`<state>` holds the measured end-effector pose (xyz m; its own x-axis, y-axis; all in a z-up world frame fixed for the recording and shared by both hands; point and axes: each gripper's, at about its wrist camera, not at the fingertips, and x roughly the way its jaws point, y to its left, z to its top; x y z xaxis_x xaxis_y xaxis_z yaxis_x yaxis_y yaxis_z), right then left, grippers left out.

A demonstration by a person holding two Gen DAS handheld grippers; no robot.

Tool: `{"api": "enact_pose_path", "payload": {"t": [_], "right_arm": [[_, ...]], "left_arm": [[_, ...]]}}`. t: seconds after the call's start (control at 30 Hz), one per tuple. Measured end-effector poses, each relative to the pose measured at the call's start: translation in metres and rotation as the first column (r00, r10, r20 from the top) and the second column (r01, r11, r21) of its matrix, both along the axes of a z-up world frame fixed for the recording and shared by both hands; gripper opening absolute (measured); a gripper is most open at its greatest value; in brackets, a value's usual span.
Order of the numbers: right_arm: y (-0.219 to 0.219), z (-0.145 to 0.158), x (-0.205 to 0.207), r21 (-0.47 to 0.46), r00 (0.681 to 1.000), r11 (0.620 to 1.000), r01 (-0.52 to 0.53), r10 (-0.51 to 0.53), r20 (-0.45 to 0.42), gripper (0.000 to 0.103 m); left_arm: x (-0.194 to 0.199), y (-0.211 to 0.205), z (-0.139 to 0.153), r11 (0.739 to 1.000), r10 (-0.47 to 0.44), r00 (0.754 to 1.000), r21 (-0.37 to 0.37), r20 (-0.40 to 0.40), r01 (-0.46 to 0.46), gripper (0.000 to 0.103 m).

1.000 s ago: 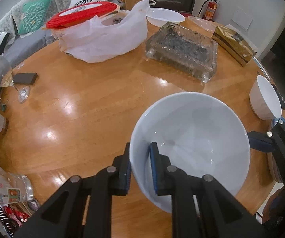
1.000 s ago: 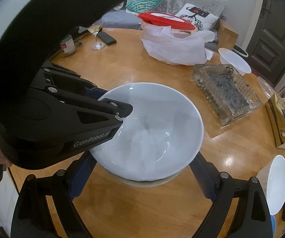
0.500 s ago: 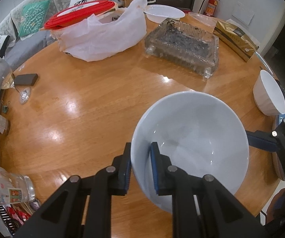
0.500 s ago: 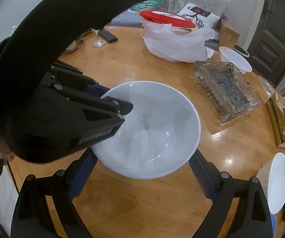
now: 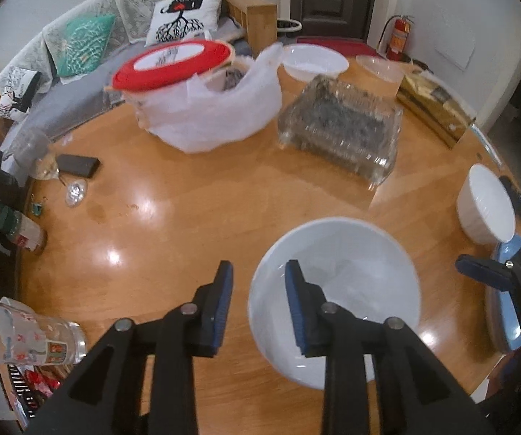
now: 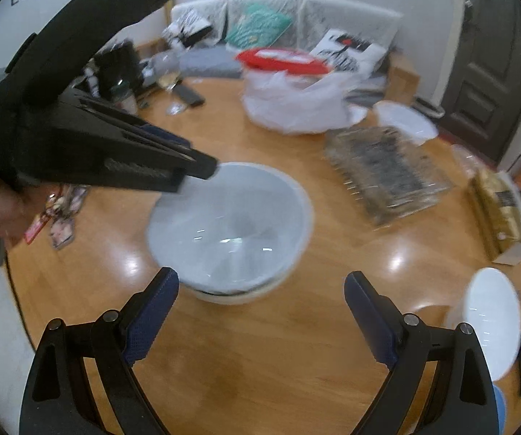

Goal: Organize plates and bowls

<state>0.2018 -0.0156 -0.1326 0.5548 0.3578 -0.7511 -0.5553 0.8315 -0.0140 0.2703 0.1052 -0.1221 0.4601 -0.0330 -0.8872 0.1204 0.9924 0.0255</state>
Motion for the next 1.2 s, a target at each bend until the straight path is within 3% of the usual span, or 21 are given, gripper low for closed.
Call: {"api": "enact_pose_path", "payload": {"t": [0.17,0.47,0.83,1.2], "right_arm": [[-0.043,0.017,-0.009,0.026,0.997,0.999,0.032,-0.033,0.065,0.099],[-0.127,0.030,-0.007,0.002,0.984,0.985,0.174,-0.174,0.044,0.098],[-0.206,0.001,0.017,-0.068,0.953,0.954,0.292,-0.296,-0.068,0.097],[-0.218,-0.033,0.043,-0.090,0.943,0.958,0.272,-0.284,-0.171,0.097]], "left_arm": [[0.000,-0.025,0.022,0.999,-0.007,0.999,-0.036,0.038,0.009,0.027],[0.011,-0.108,0.039,0.991,-0.097,0.993,-0.091,0.071,0.103,0.027],[0.038,-0.202,0.004,0.971,-0.208,0.978,-0.125,0.002,0.206,0.027],[0.059,-0.250,-0.044,0.961,-0.261,0.963,-0.112,-0.066,0.252,0.025]]}}
